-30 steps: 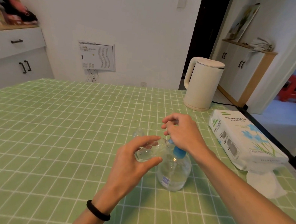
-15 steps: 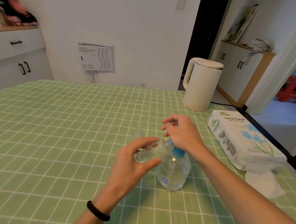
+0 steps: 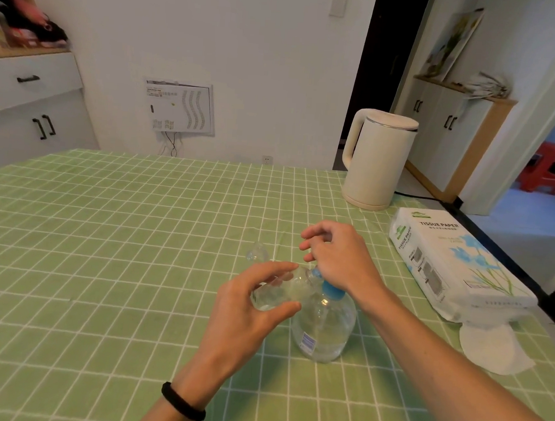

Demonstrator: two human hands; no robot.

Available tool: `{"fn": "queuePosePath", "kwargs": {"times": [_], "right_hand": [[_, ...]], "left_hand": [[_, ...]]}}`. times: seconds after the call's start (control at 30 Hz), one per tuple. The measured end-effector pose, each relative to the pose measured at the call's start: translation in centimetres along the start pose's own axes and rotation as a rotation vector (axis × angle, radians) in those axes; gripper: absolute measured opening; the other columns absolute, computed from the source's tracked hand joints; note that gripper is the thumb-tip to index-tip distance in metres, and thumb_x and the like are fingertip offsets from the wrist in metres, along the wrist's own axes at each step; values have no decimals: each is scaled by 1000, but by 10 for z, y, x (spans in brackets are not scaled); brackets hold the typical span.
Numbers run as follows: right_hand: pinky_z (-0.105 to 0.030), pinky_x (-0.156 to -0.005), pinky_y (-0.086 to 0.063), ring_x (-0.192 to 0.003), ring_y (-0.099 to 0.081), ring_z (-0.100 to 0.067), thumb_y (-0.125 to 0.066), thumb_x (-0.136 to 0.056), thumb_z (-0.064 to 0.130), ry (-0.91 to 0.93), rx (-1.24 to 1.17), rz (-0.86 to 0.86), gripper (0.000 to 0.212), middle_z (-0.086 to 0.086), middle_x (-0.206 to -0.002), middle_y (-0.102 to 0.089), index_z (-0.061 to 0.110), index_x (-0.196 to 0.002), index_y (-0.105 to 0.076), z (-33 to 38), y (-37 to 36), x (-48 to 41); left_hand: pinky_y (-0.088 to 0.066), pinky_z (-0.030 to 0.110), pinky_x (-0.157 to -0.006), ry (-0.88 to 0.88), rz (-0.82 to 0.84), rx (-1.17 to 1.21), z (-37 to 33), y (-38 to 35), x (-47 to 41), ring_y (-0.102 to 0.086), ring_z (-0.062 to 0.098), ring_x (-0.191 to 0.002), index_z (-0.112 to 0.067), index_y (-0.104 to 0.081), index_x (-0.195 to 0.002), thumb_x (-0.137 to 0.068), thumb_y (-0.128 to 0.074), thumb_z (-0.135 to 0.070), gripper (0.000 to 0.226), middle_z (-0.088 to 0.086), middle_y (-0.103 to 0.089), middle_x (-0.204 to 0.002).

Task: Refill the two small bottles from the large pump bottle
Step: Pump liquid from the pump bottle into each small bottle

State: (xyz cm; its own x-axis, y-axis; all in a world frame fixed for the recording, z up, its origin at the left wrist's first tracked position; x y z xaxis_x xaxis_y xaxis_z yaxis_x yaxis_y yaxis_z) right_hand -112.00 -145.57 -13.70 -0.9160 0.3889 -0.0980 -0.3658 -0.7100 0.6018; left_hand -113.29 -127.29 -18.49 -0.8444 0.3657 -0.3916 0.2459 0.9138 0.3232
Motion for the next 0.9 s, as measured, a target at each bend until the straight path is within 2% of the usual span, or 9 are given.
{"fn": "queuePosePath", "kwargs": {"times": [0.27,0.47,0.6,0.7,0.9], "right_hand": [[-42,-79,-62,-80,-76,-15,-54,-99,15,25,23,3,20,6,-89,-77,23,-106,-71,7,5,2],[-37,-75,-63,-83,-75,-10,-54,-100,14,41,9,0,21,8,-92,-77,26,-105,-70,9,6,-3],[-29,-65,-60,-78,-75,-7,-53,-100,11,19,-43,1,24,9,-89,-78,25,-102,-72,3,2,-5],[-27,-66,-57,-77,-75,-6,-53,-99,10,2,-42,8,25,10,-87,-78,25,-101,-74,-4,-2,-4],[-27,-66,-56,-78,-75,-7,-53,-100,9,7,-38,-10,26,9,-86,-78,27,-98,-72,-3,0,-1]], "left_hand": [[-49,10,-94,-15,-5,-13,-4,2,0,-69,1,-111,-38,-74,-122,-79,-91,-23,49,-21,-77,-111],[-48,9,-94,-46,-12,-21,-6,5,-4,-69,2,-111,-40,-73,-122,-79,-90,-24,49,-24,-76,-112],[-50,12,-93,-37,-17,-20,-1,4,-4,-70,3,-110,-39,-74,-122,-78,-91,-24,49,-22,-76,-111],[-53,17,-95,-18,-5,-8,3,2,-2,-70,2,-110,-37,-74,-122,-78,-91,-21,49,-22,-76,-111],[-52,16,-96,-14,-6,-12,3,1,0,-70,3,-111,-38,-74,-122,-79,-91,-22,50,-21,-77,-112]]}}
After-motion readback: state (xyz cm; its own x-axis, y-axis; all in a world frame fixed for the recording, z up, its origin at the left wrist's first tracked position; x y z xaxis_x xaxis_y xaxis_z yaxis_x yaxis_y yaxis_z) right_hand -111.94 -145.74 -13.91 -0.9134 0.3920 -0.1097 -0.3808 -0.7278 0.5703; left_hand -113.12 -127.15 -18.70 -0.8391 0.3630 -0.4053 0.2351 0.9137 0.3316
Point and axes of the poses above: each hand's wrist, its own x-axis away from the middle knuckle, its own y-axis out of the back of the hand, z = x × y, the point moved 3 cm from there along -x, towards the middle knuckle
